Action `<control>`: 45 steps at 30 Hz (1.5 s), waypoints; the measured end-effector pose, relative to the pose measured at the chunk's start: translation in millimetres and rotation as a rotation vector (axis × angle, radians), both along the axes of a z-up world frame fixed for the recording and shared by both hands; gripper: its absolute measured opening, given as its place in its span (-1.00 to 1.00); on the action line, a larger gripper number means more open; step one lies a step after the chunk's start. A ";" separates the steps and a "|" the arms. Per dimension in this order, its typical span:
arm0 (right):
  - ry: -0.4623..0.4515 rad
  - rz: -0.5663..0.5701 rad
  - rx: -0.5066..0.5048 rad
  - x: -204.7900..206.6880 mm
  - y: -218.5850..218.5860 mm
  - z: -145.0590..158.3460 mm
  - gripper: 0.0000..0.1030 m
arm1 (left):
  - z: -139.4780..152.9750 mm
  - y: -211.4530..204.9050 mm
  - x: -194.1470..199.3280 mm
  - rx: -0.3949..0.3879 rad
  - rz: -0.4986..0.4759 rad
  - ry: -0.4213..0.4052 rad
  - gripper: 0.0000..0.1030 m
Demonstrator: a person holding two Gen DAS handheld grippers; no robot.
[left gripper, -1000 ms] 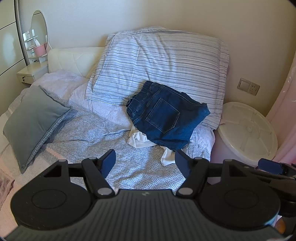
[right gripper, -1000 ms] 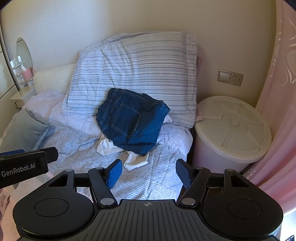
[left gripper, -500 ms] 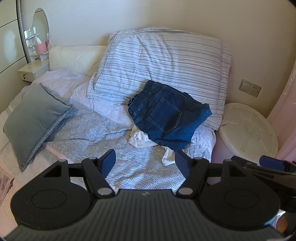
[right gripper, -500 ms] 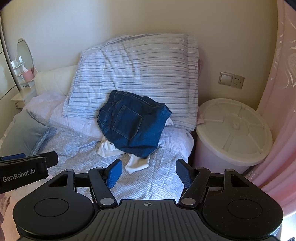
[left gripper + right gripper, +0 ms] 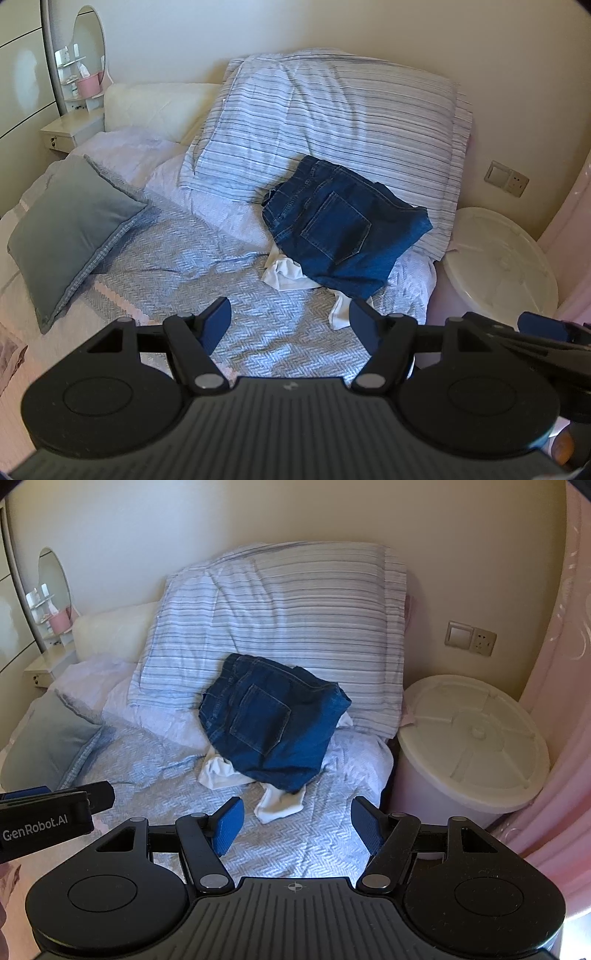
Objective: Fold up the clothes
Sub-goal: 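Move both tools toward the blue jeans on the striped pillow, then grasp the waistband of the blue jeans with the right gripper and lift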
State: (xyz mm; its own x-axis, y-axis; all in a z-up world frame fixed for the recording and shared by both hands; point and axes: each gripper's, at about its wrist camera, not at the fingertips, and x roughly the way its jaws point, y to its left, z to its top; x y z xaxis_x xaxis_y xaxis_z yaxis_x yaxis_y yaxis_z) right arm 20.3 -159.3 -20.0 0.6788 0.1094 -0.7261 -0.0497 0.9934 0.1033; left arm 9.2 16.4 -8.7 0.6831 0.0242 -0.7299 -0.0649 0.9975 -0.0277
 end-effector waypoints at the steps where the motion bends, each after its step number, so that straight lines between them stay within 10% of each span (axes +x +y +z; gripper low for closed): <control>1: 0.001 0.003 0.000 0.5 0.0 -0.6 0.31 | -0.2 0.3 0.2 0.000 0.003 0.001 0.31; 22: 0.052 0.062 0.003 56.5 -7.6 -20.3 0.31 | -14.0 0.3 47.8 0.005 0.077 0.053 0.31; 45: 0.167 0.025 -0.015 185.5 -59.8 -57.4 0.31 | -54.5 -37.5 193.2 -0.025 0.048 0.187 0.31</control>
